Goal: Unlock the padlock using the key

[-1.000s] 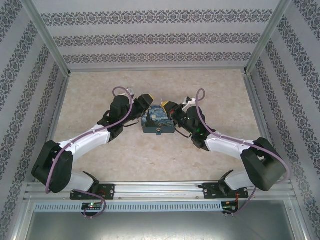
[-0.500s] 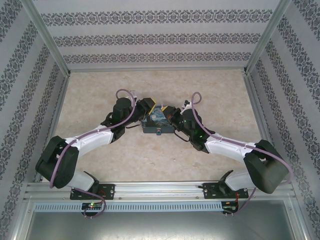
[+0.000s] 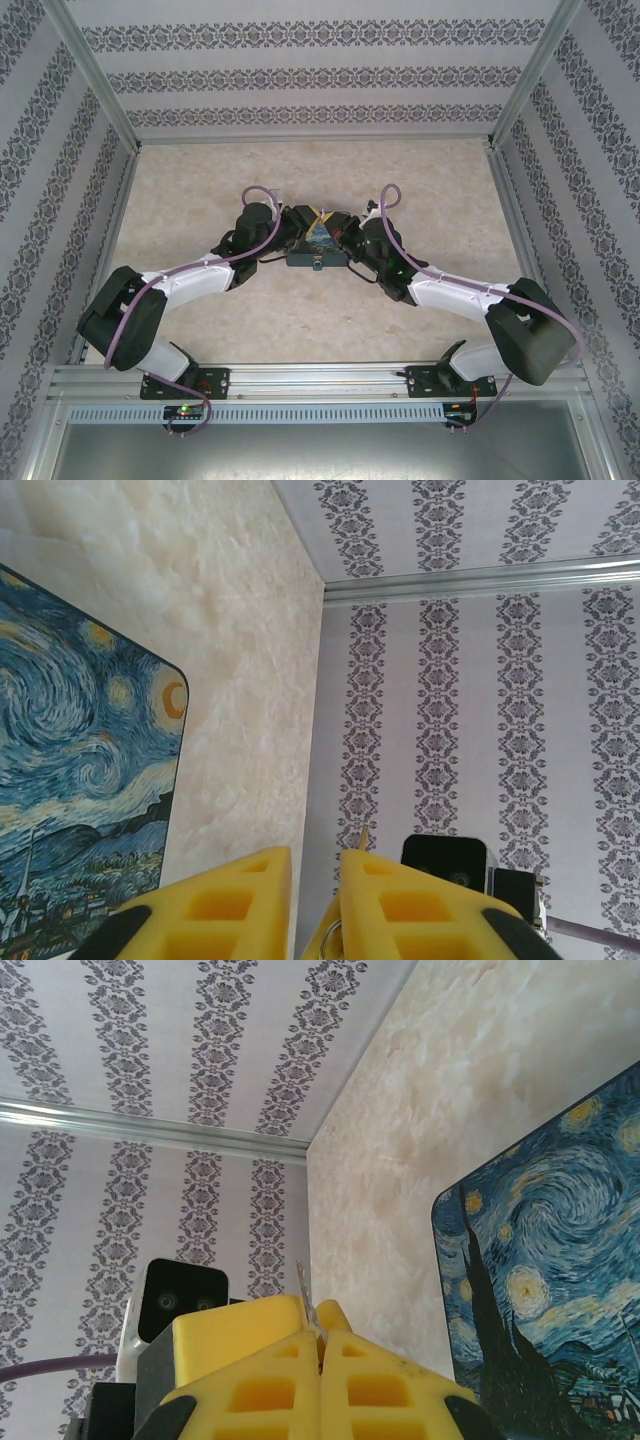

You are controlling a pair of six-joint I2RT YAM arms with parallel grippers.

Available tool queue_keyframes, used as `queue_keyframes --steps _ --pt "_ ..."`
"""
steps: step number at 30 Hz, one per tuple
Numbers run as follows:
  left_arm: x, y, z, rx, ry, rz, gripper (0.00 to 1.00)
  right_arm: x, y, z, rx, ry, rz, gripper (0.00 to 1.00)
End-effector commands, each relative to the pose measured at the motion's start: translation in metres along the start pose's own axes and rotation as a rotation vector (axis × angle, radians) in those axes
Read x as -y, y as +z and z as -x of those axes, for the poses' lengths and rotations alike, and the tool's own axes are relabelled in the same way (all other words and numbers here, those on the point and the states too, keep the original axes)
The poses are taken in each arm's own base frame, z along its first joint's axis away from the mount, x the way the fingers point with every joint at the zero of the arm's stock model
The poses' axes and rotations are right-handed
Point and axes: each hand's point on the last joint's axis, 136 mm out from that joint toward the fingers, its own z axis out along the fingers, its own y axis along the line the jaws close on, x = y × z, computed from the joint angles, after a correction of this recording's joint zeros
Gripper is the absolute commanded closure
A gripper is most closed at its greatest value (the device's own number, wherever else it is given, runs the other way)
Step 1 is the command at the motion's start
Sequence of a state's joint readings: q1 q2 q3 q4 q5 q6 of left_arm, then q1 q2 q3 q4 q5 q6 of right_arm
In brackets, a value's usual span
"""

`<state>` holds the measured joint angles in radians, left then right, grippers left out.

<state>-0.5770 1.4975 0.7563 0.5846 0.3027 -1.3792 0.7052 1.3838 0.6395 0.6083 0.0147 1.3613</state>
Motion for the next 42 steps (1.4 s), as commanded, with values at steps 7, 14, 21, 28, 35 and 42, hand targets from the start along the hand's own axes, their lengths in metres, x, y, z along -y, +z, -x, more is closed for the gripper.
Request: queue_keyframes --steps 7,14,21,28,35,42 --pt "0.011 0.001 0.001 0.029 0.008 -0.044 0.87 -0.006 0.001 0.003 0.022 -0.005 0.016 1.0" --pt "0.012 0.002 0.0 0.027 0.008 -0.046 0.92 -0.006 0.002 0.003 0.023 0.0 0.018 1.0" --pt "0.012 0.004 -0.004 0.022 0.011 -0.05 0.92 -0.01 0.005 0.004 0.027 0.004 0.028 1.0" --pt "0.011 0.004 -0.004 0.03 0.029 -0.05 1.0 -0.008 0.001 0.009 0.032 0.006 0.034 0.76" --pt "0.024 -0.006 0.007 0.037 0.189 -0.042 1.0 0.023 -0.044 0.042 0.089 -0.017 -0.043 0.37" --pt "0.047 -0.008 0.007 -0.054 0.394 -0.101 1.0 0.011 -0.079 0.062 0.061 -0.22 -0.054 0.34"
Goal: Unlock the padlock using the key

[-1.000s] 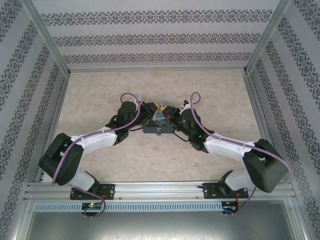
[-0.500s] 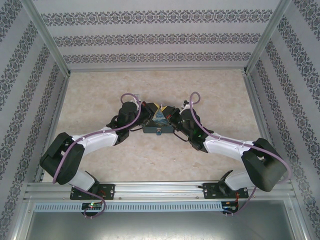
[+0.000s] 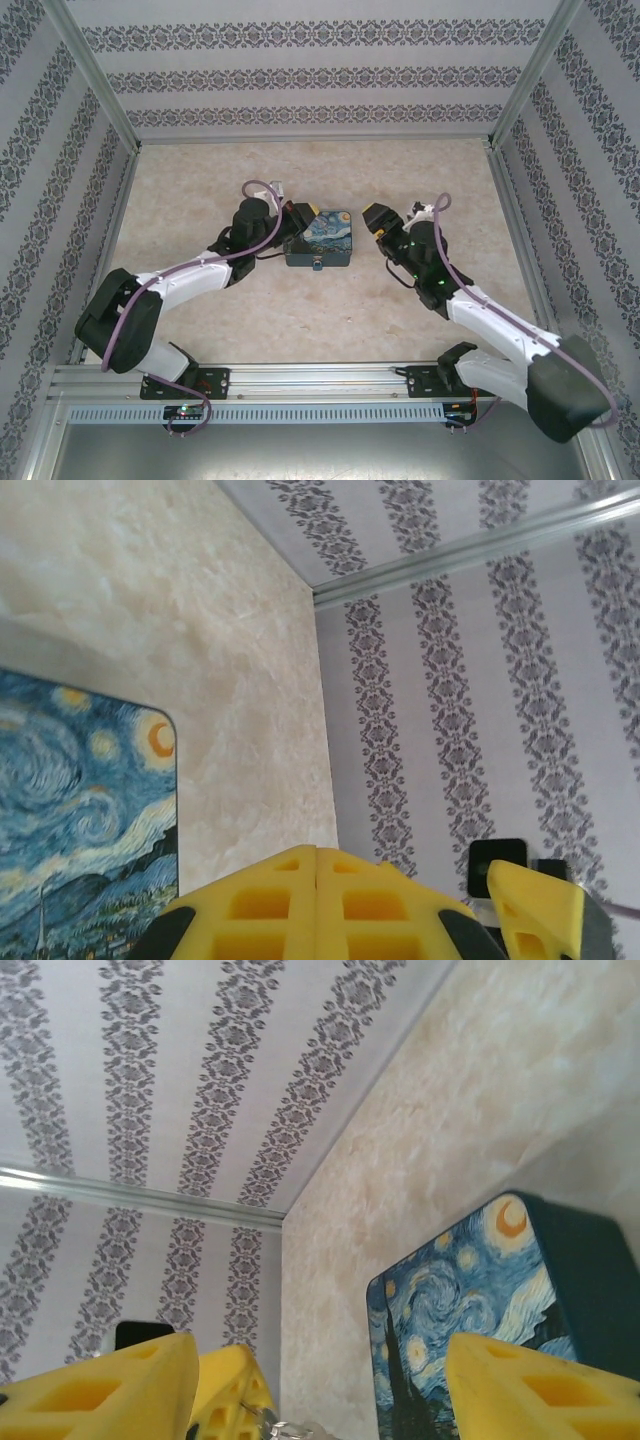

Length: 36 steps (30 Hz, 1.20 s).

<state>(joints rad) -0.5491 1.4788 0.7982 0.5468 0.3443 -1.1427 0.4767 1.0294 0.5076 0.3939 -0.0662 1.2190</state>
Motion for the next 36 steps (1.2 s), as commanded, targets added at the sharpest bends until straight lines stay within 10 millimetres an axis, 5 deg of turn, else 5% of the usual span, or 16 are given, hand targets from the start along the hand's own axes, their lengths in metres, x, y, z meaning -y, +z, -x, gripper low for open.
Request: queue_keyframes --steps 1,6,12,24,36 --pt "0.031 -0.003 0.004 -0.052 0.175 -0.093 1.0 -0.006 -0.007 -0.006 -0.089 -0.152 0.009 0.35" --pt "0.035 0.006 0.006 -0.091 0.184 -0.163 1.0 -0.04 0.004 -0.014 -0.178 -0.208 0.162 0.37" --pt "0.033 0.014 0.006 -0.109 0.11 -0.192 1.0 -0.057 0.02 -0.025 -0.22 -0.186 0.265 0.42" --pt "0.029 0.02 0.009 -0.083 -0.002 -0.22 1.0 -0.054 0.049 -0.045 -0.228 -0.073 0.34 0.51" --pt "0.019 0.021 0.012 -0.056 -0.041 -0.198 1.0 -0.044 0.055 -0.056 -0.232 -0.052 0.325 0.61"
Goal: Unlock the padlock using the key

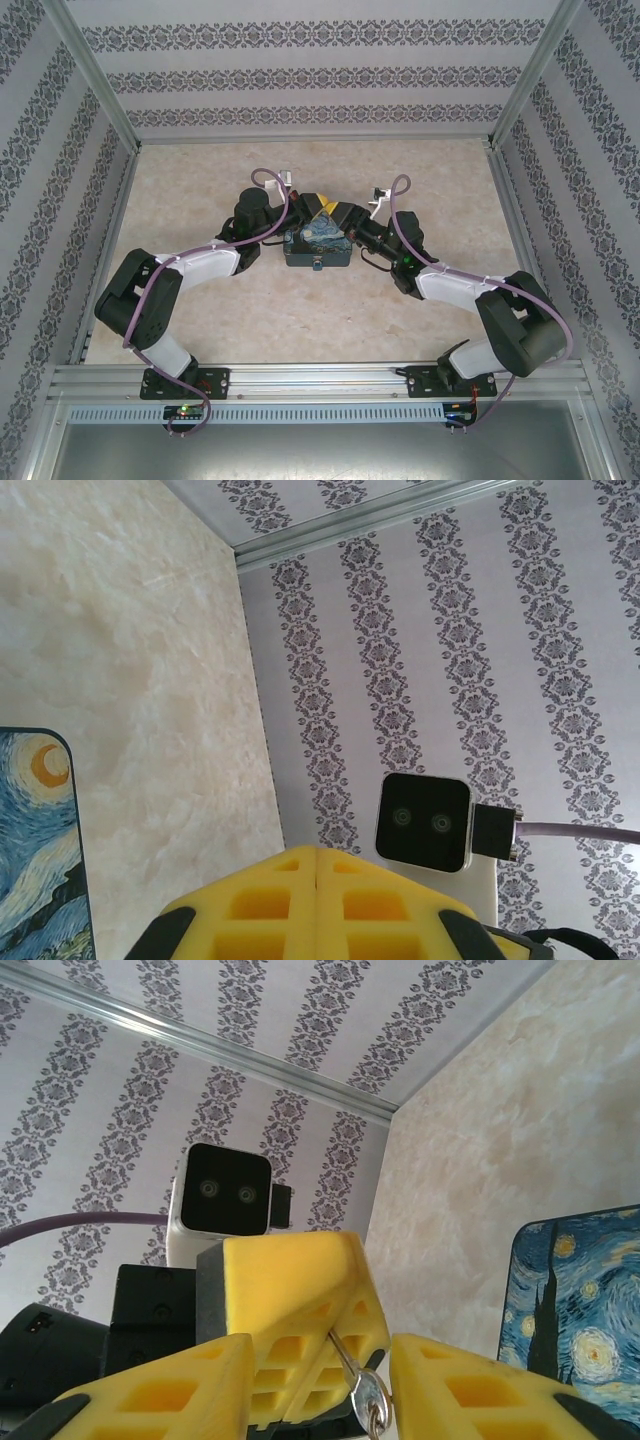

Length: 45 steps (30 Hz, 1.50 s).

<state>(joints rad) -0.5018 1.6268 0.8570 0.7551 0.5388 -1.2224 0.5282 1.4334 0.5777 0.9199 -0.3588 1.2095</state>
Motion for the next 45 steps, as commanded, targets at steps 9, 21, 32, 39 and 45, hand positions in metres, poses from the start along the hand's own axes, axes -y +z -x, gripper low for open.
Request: queue_keyframes --steps 9,21,32,39,45 --pt "0.005 -0.002 0.01 0.047 0.001 -0.034 1.0 0.004 -0.002 -0.003 0.024 0.008 0.014 0.67" --pt "0.005 -0.001 0.011 0.054 -0.001 -0.035 1.0 0.007 0.003 -0.008 0.009 0.021 0.017 0.67" --pt "0.004 -0.001 0.011 0.056 -0.001 -0.034 1.0 0.012 0.0 -0.005 0.024 0.026 0.006 0.77" --pt "0.003 -0.001 0.011 0.058 -0.003 -0.03 1.0 0.014 -0.004 -0.002 0.037 0.032 0.0 0.84" --pt "0.0 -0.002 0.01 0.057 -0.006 -0.023 1.0 0.013 -0.005 0.0 0.042 0.031 0.005 0.88"
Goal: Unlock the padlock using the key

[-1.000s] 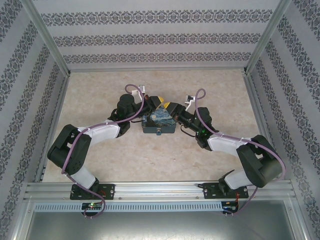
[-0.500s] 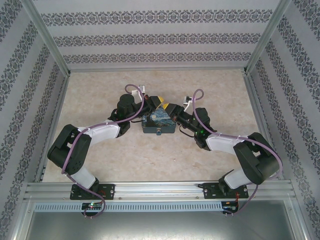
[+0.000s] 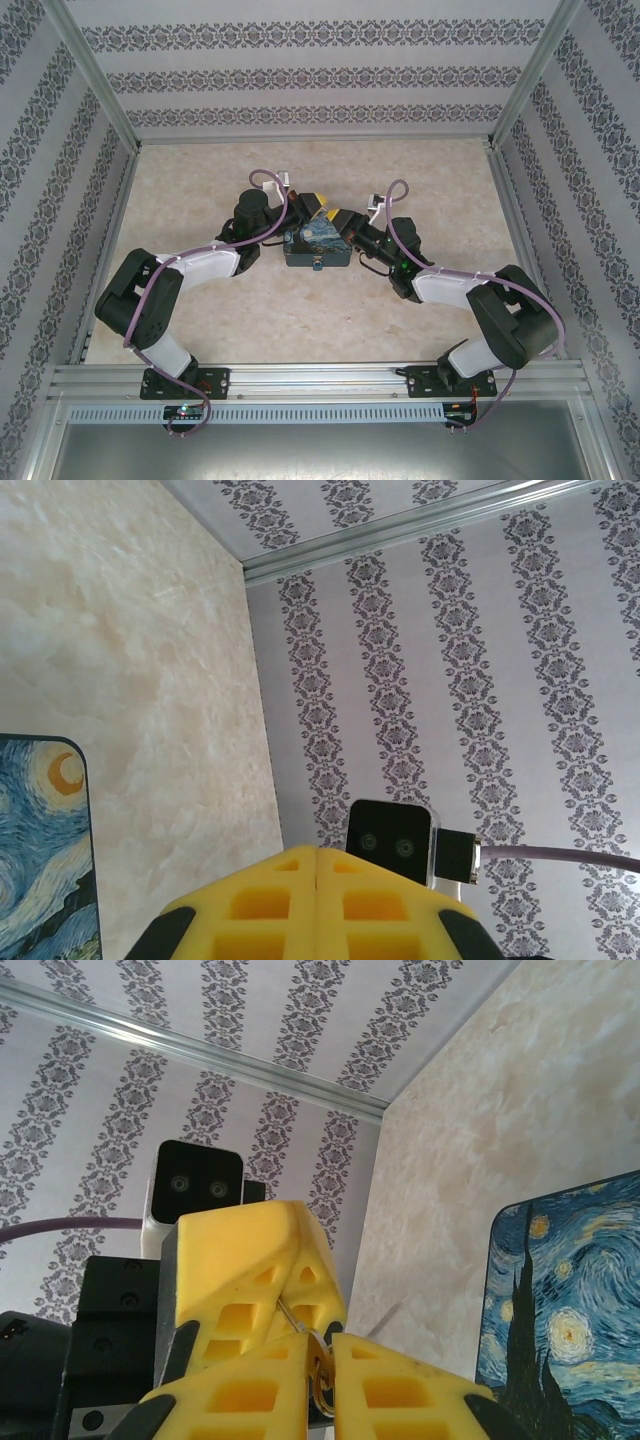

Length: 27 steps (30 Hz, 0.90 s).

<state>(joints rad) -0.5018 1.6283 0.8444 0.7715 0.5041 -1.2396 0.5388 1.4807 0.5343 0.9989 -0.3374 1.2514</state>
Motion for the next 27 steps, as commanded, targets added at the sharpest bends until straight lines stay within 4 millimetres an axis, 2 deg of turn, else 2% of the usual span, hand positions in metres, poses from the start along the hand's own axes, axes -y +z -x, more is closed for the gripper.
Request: queue_keyframes --steps 1,7,15,16,18,20,22,25,27 --pt "0.003 -0.001 0.006 0.023 0.008 -0.03 1.0 -0.006 -0.005 0.008 0.035 -0.015 0.023 0.89" --pt "0.002 -0.001 0.005 0.023 0.005 -0.024 1.0 -0.007 -0.006 0.008 0.033 -0.016 0.028 1.0" --pt "0.002 0.0 0.005 0.015 0.004 -0.018 1.0 -0.007 -0.005 0.007 0.028 -0.012 0.033 1.0" --pt "0.001 0.0 0.005 0.015 0.002 -0.01 0.97 -0.007 -0.006 0.008 0.029 -0.012 0.032 1.0" --pt "0.0 -0.002 0.007 0.024 0.002 0.003 0.81 -0.005 -0.007 0.009 0.036 -0.003 0.026 1.0" --pt "-0.002 -0.008 0.011 0.042 0.001 0.015 0.56 -0.002 -0.009 0.01 0.045 0.007 0.013 1.0" --pt "-0.003 -0.016 0.015 0.058 0.005 0.031 0.39 0.004 -0.012 0.011 0.051 0.016 -0.008 1.0" --pt "-0.008 -0.031 0.01 0.048 0.038 0.08 0.27 0.01 -0.017 0.01 0.051 0.025 -0.031 1.0" --pt "-0.013 -0.04 0.002 0.021 0.073 0.128 0.23 0.016 -0.019 0.008 0.049 0.03 -0.049 1.0"
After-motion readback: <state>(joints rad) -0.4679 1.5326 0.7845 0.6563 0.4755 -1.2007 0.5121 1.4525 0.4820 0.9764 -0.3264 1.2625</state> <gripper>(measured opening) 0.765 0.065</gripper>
